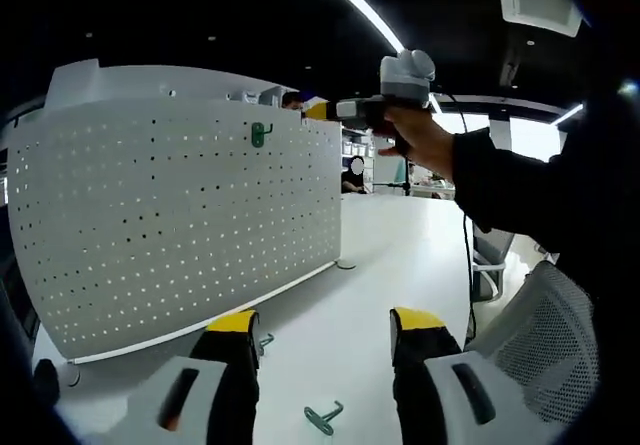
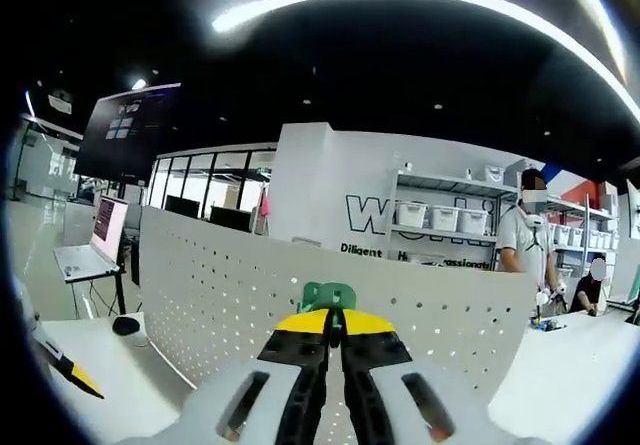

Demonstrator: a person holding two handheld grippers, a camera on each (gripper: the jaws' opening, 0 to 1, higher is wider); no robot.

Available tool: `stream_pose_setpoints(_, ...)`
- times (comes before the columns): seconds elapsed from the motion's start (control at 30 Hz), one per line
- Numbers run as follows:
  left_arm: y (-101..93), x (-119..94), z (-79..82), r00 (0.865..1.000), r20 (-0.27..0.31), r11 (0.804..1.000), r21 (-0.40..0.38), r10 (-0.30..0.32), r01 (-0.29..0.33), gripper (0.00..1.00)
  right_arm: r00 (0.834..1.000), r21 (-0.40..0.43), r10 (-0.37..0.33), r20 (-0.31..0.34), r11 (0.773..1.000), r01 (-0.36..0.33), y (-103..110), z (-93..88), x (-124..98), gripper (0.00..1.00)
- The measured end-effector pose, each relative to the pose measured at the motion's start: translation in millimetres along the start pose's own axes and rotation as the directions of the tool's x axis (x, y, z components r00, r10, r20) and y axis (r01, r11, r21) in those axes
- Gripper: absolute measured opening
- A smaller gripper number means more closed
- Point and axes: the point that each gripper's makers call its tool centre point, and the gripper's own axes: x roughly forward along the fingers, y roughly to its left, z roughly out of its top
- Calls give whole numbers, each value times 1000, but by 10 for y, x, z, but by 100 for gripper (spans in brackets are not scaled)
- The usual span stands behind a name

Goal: Insert the hook assembly into the mounting plate slot until the hook locks in place.

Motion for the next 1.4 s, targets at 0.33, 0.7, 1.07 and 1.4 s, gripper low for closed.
stream_pose_setpoints(0.33, 38, 1, -35, 1000, -9, 1000, -9, 1, -1, 53, 999, -4, -32, -29, 999, 32, -145, -118, 301, 1)
stream_pose_setpoints(0.7, 69, 0, -71, 1000, -16, 1000, -28, 0, 0, 52, 997, 3, -56, -47, 998, 56, -208, -245, 470, 1)
stream_pose_setpoints(1.07, 82, 5, -94, 1000, -21, 999, -43, -3, 2, 51, 997, 21, -71, -29, 997, 71, -244, -274, 508, 1)
stream_pose_setpoints(1.4, 92, -5, -88, 1000, -18, 999, -48, -1, 0, 50, 996, -13, -83, -24, 996, 83, -255, -288, 551, 1)
